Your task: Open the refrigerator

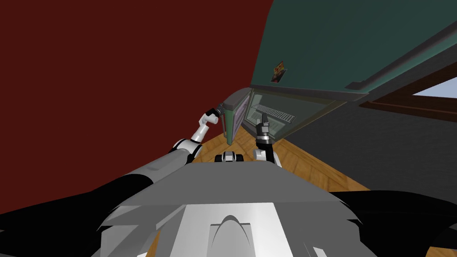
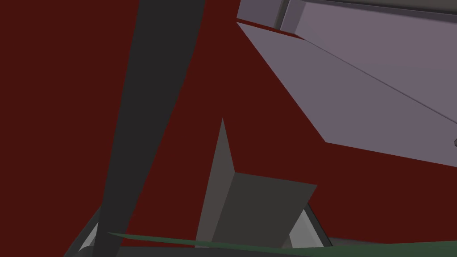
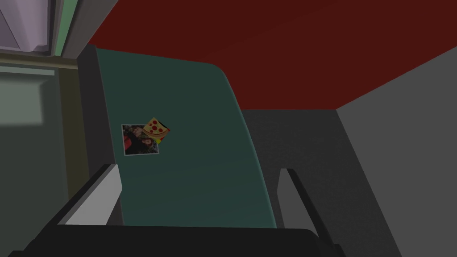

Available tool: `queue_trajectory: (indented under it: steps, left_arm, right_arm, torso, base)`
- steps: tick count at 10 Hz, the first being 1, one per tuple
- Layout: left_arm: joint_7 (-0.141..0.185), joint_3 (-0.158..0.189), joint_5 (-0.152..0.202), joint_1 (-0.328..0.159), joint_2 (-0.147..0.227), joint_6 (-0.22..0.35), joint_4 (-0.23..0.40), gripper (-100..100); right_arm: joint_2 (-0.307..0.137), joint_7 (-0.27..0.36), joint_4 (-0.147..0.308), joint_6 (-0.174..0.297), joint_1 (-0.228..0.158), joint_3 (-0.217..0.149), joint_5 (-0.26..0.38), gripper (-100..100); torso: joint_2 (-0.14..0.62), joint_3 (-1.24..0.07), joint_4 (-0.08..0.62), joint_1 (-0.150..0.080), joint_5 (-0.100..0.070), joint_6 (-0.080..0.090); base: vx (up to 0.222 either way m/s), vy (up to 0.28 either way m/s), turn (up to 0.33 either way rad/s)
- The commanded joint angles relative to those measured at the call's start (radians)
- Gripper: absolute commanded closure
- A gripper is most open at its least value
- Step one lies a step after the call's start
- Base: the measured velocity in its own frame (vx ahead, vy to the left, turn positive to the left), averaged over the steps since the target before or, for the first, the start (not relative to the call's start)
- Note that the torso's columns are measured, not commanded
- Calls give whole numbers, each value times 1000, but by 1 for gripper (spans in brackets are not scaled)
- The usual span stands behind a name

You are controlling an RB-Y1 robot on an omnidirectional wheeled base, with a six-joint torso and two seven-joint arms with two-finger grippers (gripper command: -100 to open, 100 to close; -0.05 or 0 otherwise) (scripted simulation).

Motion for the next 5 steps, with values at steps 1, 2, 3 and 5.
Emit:
queue_trajectory:
  steps: [1, 2, 3, 5]
  left_arm:
    - [0, -1, 0, 2, 0, 1, 2, 0]
    - [0, -2, 0, 3, -1, 2, 3, 0]
    - [0, -2, 0, 4, -1, 3, 4, 0]
    - [0, -3, 0, 5, -1, 4, 5, 0]
  right_arm:
    - [0, 0, 0, 0, 0, 0, 0, 0]
    - [0, 0, 0, 0, 0, 0, 0, 0]
    - [0, 0, 0, 0, 0, 0, 0, 0]
    - [0, 0, 0, 0, 0, 0, 0, 0]
  torso:
    - [-1, -1, -2, 0, 0, -1]
    - [-2, -1, -3, 1, 0, -2]
    - [-3, -2, -3, 1, 1, -2]
    - [-4, -3, -4, 1, 1, -2]
  base:
    - [0, 0, 0]
    - [0, 0, 0]
    - [0, 0, 0]
    - [0, 0, 0]
